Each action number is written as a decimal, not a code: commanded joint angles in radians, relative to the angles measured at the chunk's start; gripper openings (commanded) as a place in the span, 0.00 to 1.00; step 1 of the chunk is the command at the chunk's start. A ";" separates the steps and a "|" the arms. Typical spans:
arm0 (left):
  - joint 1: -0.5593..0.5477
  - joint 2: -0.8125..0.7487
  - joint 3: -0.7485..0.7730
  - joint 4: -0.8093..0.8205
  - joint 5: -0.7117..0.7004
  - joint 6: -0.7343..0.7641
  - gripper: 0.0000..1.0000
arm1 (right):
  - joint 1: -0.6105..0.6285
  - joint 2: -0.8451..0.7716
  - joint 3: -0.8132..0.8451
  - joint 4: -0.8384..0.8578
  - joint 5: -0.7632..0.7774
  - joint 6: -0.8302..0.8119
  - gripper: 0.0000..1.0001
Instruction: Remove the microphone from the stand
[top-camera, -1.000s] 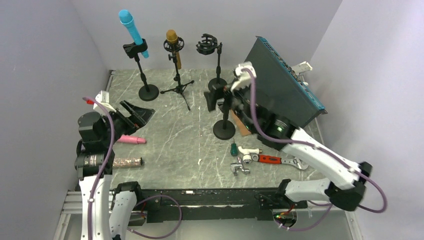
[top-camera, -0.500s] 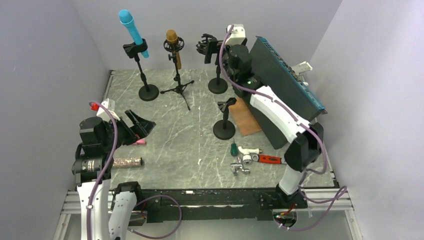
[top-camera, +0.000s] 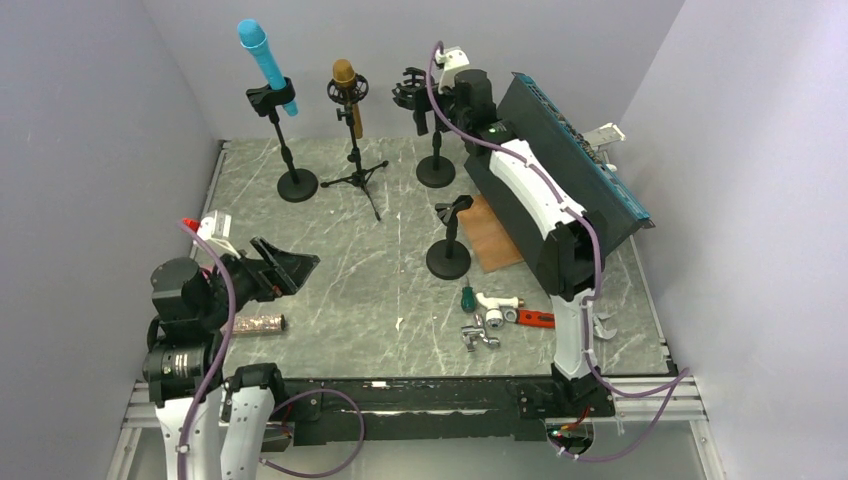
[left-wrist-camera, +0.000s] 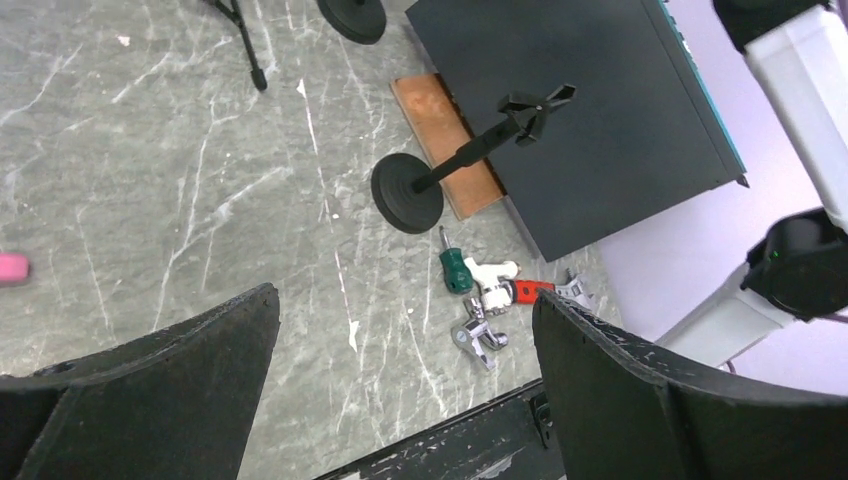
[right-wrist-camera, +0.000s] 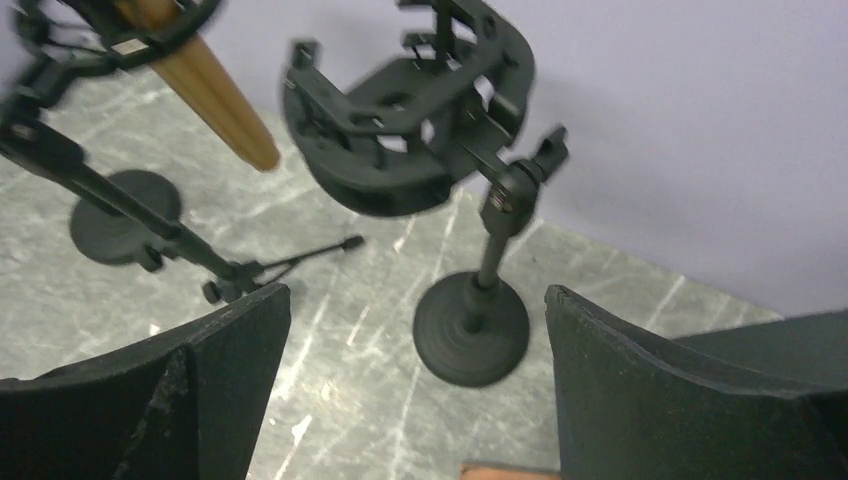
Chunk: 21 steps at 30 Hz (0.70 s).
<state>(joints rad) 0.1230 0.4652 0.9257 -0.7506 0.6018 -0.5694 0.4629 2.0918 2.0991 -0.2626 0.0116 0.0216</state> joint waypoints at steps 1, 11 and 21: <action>-0.023 -0.023 0.033 0.002 0.018 0.015 0.99 | -0.032 0.001 -0.003 -0.032 -0.033 -0.001 1.00; -0.030 -0.082 -0.142 0.165 0.116 -0.027 0.99 | -0.066 0.084 -0.069 0.210 -0.216 -0.052 0.82; -0.030 -0.023 -0.086 0.102 0.092 0.073 0.99 | -0.072 0.203 -0.053 0.429 -0.145 -0.051 0.74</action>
<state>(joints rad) 0.0963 0.4053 0.7765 -0.6590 0.7033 -0.5564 0.3958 2.2723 2.0090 0.0120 -0.1574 -0.0162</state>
